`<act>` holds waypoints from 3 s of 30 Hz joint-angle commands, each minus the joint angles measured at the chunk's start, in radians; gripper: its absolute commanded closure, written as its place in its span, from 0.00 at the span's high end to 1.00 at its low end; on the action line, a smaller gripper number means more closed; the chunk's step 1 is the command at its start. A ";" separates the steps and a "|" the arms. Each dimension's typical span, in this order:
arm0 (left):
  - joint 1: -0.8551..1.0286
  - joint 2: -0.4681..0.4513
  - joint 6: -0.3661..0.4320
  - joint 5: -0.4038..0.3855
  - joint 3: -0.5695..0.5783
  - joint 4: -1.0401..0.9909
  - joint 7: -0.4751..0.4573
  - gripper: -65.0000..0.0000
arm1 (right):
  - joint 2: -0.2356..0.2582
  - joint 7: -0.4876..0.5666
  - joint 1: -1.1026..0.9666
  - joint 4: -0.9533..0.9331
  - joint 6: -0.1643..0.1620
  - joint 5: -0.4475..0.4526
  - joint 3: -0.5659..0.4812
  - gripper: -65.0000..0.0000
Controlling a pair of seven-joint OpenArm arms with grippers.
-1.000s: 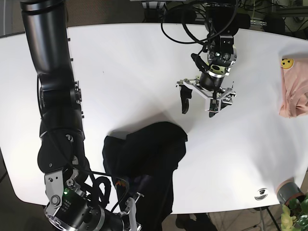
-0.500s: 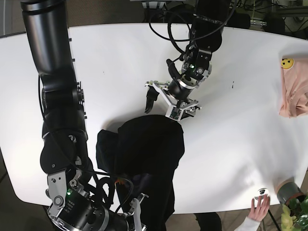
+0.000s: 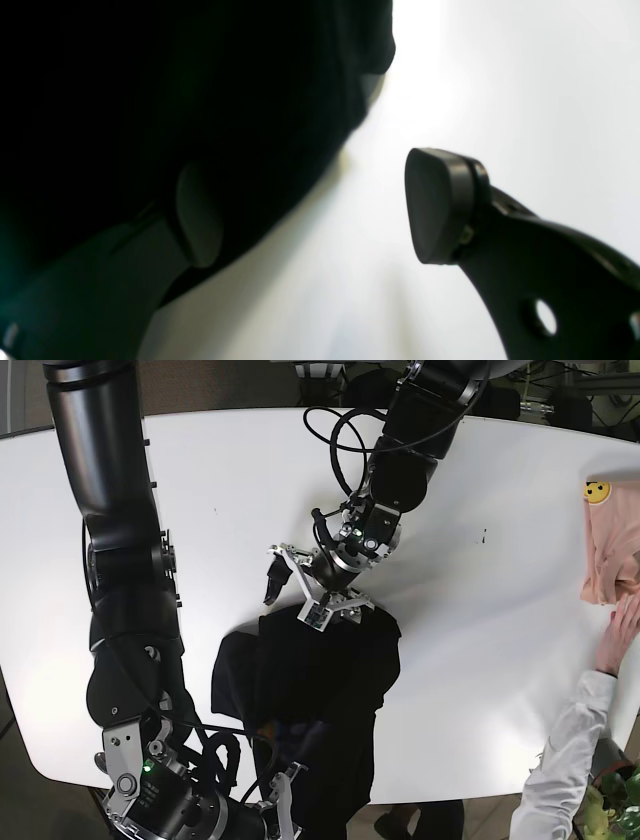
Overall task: Fold the T-shirt properly
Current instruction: 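Lower the left gripper and grasp the black shirt's edge, then lift the shirt with the left gripper and pull it away from the right gripper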
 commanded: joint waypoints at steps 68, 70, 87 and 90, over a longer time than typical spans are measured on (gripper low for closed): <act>0.375 -0.226 0.057 -0.013 -0.187 0.442 0.024 0.00 | 0.040 0.052 -0.046 -0.009 -0.009 0.001 0.069 0.03; 0.420 -0.221 0.023 -0.012 -0.239 0.480 0.024 0.00 | 0.040 0.055 -0.046 -0.019 -0.009 -0.001 0.071 0.03; 0.524 -0.226 -0.109 -0.010 -0.554 0.548 0.059 0.00 | 0.070 0.146 0.118 -0.199 -0.014 -0.001 0.097 0.03; 0.535 -0.226 -0.139 -0.010 -0.620 0.630 0.067 0.00 | 0.093 0.147 0.172 -0.211 -0.014 -0.001 0.097 0.03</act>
